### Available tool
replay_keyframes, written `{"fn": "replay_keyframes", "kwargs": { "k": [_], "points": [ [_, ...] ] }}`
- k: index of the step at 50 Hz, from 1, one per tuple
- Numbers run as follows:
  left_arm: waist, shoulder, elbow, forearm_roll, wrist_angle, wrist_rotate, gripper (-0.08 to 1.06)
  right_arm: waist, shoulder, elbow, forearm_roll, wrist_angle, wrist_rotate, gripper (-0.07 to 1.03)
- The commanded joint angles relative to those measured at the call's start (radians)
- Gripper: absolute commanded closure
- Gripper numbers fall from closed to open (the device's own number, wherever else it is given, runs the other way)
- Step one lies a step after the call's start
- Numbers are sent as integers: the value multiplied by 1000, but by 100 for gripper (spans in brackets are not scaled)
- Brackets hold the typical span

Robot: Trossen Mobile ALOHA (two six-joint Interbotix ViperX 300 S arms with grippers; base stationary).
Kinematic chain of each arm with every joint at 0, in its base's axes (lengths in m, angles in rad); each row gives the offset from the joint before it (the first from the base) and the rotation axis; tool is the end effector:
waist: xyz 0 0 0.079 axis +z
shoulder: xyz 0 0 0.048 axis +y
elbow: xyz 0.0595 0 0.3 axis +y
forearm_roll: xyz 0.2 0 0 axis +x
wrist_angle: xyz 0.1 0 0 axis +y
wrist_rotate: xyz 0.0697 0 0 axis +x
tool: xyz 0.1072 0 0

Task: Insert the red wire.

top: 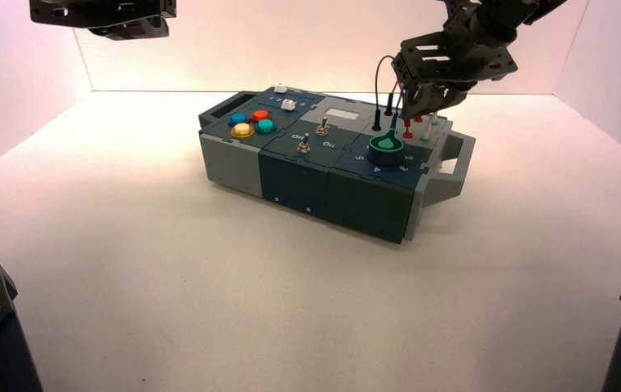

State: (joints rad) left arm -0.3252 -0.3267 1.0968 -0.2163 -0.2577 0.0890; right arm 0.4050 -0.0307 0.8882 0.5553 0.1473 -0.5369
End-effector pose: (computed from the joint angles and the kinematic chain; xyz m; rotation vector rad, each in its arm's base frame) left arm 0.3147 -0.0959 0.1339 -0.0189 0.5251 -0.2331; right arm 0.3111 0.1483 0.0551 -0.1495 0.9814 0.4360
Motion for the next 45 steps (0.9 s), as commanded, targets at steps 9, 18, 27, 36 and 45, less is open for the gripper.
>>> {"fn": "replay_keyframes", "kwargs": {
  "k": [9, 18, 27, 36, 45],
  "points": [
    [-5, -9, -26, 0, -9, -2, 100, 3, -6, -31, -9, 46, -3, 98],
    [-5, -9, -26, 0, -9, -2, 101, 2, -31, -21, -21, 46, -3, 98],
    [-5, -9, -25, 0, -9, -2, 101, 2, -34, -21, -26, 60, -3, 98],
    [-3, -9, -25, 0, -9, -2, 101, -3, -38, -25, -35, 84, -2, 98],
    [-5, -8, -26, 0, -9, -2, 101, -28, -64, -17, -41, 91, -2, 98]
  ]
}}
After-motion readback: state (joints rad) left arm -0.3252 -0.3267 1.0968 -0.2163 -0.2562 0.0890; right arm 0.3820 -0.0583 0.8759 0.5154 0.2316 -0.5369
